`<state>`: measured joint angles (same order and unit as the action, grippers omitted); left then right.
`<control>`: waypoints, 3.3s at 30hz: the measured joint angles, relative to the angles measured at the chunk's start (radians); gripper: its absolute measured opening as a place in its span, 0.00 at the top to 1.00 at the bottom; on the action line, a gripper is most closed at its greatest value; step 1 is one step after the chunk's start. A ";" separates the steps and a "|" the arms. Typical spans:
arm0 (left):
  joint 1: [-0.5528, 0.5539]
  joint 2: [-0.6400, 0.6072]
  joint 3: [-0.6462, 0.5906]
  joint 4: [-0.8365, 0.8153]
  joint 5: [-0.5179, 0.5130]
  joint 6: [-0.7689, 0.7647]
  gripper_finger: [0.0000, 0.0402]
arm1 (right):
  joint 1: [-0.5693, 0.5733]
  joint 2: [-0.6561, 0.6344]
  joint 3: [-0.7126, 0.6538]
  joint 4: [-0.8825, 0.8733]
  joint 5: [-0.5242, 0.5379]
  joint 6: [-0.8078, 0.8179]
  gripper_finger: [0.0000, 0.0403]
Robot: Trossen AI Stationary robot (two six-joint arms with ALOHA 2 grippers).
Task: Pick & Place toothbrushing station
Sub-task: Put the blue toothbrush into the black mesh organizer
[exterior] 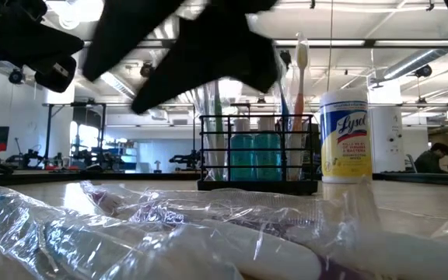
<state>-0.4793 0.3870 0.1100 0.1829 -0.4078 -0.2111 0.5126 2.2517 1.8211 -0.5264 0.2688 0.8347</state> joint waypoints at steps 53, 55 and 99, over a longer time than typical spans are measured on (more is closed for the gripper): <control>0.000 -0.002 0.023 -0.017 -0.018 0.015 0.94 | -0.020 0.083 0.530 -0.306 -0.082 -0.389 0.95; 0.000 -0.003 0.028 -0.017 -0.017 0.022 0.94 | 0.014 0.026 0.532 -0.281 -0.004 -0.432 0.95; 0.028 0.057 0.103 0.203 0.049 0.244 0.94 | -0.183 -0.432 -0.945 1.566 -0.069 -0.914 0.95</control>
<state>-0.4512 0.4437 0.2130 0.3860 -0.3584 0.0331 0.3293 1.8194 0.8761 1.0397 0.2003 -0.0792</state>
